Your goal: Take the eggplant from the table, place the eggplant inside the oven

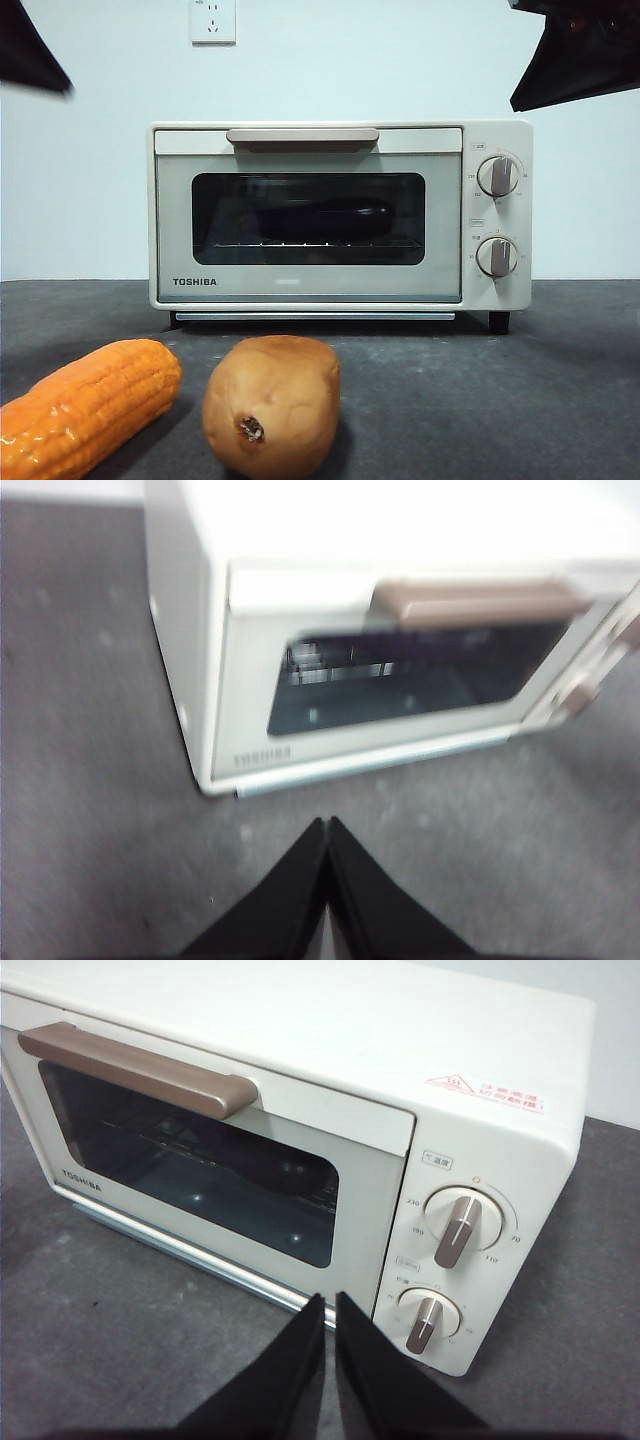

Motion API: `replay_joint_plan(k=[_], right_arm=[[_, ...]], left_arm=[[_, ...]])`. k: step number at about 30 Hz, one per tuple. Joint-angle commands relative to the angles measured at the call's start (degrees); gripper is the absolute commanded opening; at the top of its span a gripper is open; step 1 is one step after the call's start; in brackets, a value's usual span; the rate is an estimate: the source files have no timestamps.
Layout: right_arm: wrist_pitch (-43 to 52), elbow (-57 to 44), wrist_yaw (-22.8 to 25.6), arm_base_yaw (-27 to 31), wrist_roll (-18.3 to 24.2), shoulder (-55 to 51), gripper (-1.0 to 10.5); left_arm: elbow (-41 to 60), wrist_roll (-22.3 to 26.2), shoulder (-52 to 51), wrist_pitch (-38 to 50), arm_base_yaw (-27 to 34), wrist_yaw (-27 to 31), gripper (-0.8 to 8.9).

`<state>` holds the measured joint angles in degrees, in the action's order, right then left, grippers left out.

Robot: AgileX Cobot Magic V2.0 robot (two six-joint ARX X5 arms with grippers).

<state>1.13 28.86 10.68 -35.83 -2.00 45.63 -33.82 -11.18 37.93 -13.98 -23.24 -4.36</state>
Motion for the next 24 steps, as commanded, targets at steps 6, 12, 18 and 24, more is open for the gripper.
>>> replay_joint_plan(k=[6,12,18,24], right_arm=[[0.57,0.42,0.28,-0.35,-0.96,0.33,0.1],[0.59,0.42,0.26,-0.35,-0.94,0.33,0.1],[0.57,0.42,0.26,-0.35,-0.94,0.33,0.1],[0.57,0.42,0.26,-0.35,-0.96,0.33,0.1]], left_arm=[[3.52,12.22,-21.94,-0.44,9.62,0.37,0.04],[13.46,13.05,-32.00,-0.15,19.28,0.35,0.04],[23.87,13.18,-37.66,-0.15,23.32,0.37,0.04],[29.79,13.60,-37.77,0.55,24.96,0.37,0.04]])
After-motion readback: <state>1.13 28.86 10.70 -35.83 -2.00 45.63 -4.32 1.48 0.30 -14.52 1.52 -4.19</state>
